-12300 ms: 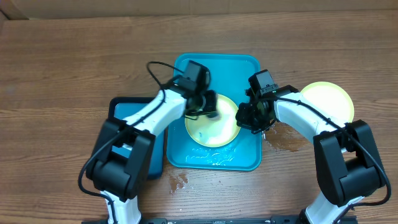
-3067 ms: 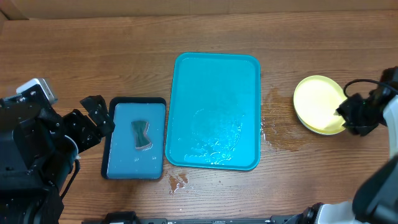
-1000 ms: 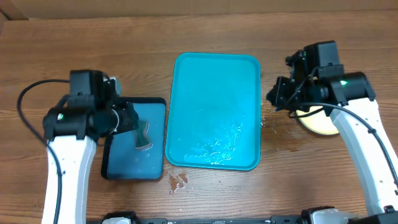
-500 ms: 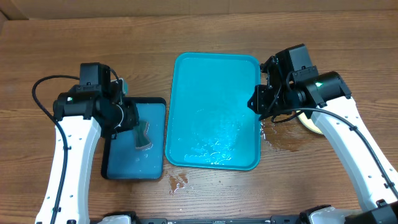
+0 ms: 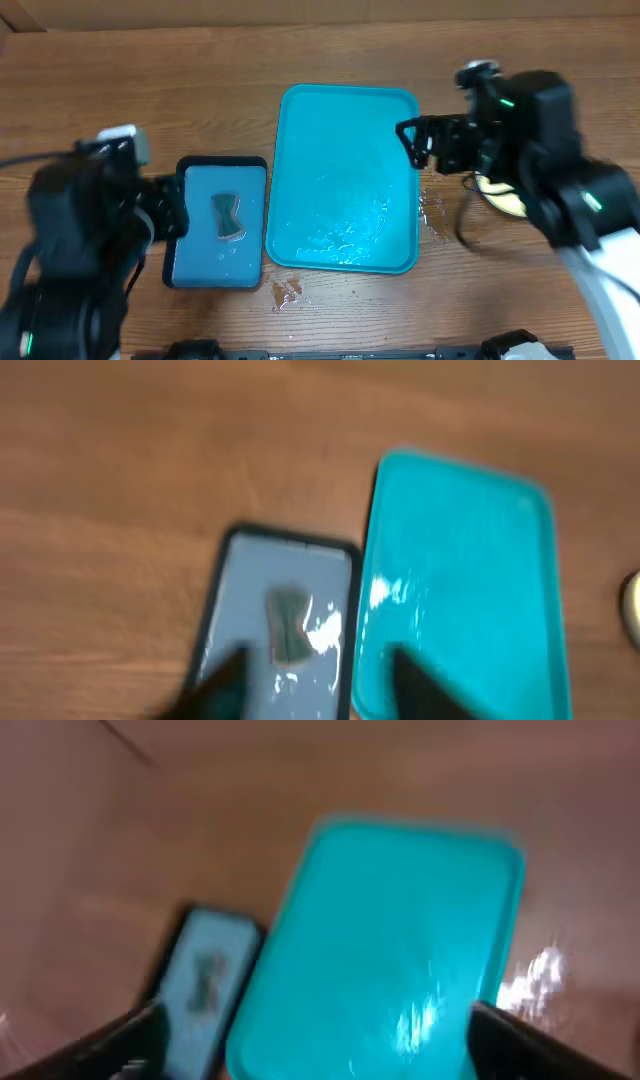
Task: Clean dirty plates on tray and stack at the side
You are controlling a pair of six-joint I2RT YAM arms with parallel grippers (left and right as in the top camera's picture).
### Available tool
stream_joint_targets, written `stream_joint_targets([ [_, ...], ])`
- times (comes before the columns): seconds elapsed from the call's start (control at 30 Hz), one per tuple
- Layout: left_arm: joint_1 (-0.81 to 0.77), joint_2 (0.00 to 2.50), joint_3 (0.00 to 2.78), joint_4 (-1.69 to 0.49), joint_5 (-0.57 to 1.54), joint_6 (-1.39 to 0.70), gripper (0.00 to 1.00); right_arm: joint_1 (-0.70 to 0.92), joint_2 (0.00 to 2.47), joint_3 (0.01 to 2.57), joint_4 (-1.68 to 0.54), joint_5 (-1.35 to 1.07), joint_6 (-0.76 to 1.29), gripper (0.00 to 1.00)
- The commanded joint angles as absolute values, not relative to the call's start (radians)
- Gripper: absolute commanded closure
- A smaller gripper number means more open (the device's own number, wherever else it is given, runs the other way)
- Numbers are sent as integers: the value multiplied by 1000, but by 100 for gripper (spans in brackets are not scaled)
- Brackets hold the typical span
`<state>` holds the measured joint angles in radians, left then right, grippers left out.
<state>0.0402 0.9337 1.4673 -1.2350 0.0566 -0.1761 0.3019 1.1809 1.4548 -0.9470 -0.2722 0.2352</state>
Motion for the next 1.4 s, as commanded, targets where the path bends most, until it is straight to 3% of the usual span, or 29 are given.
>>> stream_joint_targets([
  [0.0, 39, 874, 1477, -1254, 17, -153, 0, 306, 1074, 1481, -949, -248, 231, 0],
  [0.33, 39, 831, 1475, -1369, 18, -153, 0, 306, 1000, 1480, -1003, -247, 231, 0],
  [0.9, 39, 831, 1475, -1365, 19, -164, 0, 314, 948, 1433, -1005, -247, 231, 0],
  [1.13, 39, 831, 1475, -1365, 19, -164, 0, 296, 746, 1293, -967, -147, 208, 0],
  [1.37, 39, 831, 1475, -1365, 19, -164, 0, 147, 502, 934, -760, -20, 208, 0],
])
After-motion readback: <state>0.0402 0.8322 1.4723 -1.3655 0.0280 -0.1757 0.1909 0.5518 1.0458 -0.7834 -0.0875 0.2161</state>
